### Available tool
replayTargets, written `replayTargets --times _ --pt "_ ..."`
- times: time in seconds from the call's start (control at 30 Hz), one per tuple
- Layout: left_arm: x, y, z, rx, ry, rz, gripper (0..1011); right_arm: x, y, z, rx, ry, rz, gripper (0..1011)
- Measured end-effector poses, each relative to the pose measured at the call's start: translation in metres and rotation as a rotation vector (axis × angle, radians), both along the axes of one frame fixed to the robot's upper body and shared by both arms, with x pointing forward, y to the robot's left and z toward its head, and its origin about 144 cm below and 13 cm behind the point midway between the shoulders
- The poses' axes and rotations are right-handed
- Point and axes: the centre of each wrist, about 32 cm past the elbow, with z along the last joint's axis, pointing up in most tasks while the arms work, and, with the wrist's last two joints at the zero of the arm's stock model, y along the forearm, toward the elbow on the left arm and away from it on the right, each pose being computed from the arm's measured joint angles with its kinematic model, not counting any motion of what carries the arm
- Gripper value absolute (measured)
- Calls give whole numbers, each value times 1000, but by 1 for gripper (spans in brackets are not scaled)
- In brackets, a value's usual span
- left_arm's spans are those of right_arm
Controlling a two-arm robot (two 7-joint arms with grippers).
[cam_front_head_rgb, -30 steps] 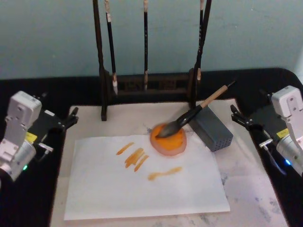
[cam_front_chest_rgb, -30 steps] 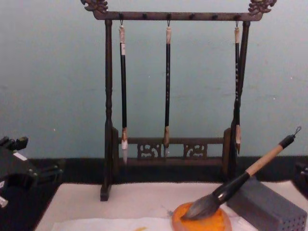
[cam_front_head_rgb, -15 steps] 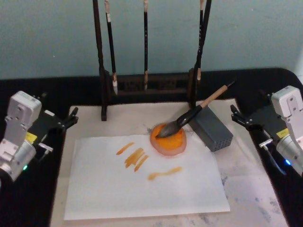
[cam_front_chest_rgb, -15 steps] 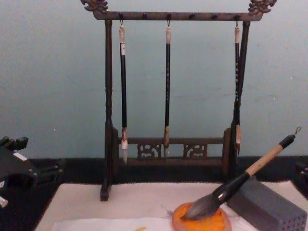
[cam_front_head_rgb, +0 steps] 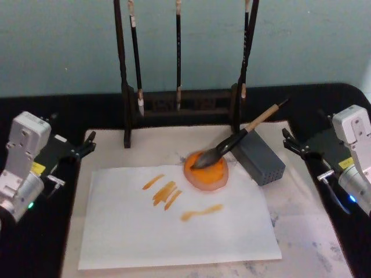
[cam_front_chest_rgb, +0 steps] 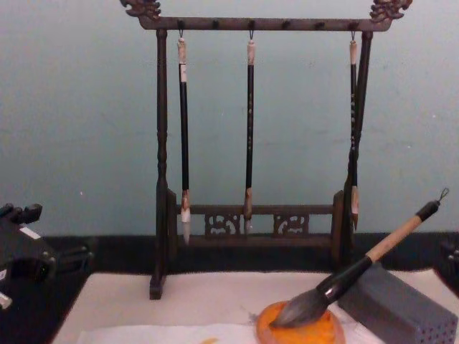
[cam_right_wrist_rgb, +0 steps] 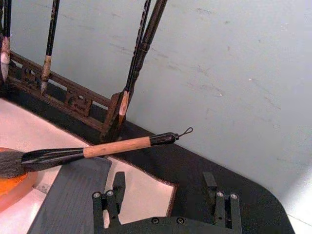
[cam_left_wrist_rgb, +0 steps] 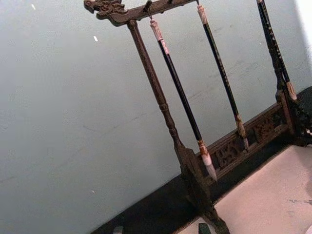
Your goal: Pick up the brush from the inkstone, write on the paper, then place the brush back to its original position.
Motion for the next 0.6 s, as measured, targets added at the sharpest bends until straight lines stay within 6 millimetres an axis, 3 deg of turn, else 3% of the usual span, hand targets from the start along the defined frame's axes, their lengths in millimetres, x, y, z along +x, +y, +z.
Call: replayTargets --times 0.33,0.6 --pt "0 0 0 0 0 0 1001 0 -1 1 11 2 2 1000" --pt "0 0 0 0 0 0 1001 -7 -8 10 131 26 23 1000"
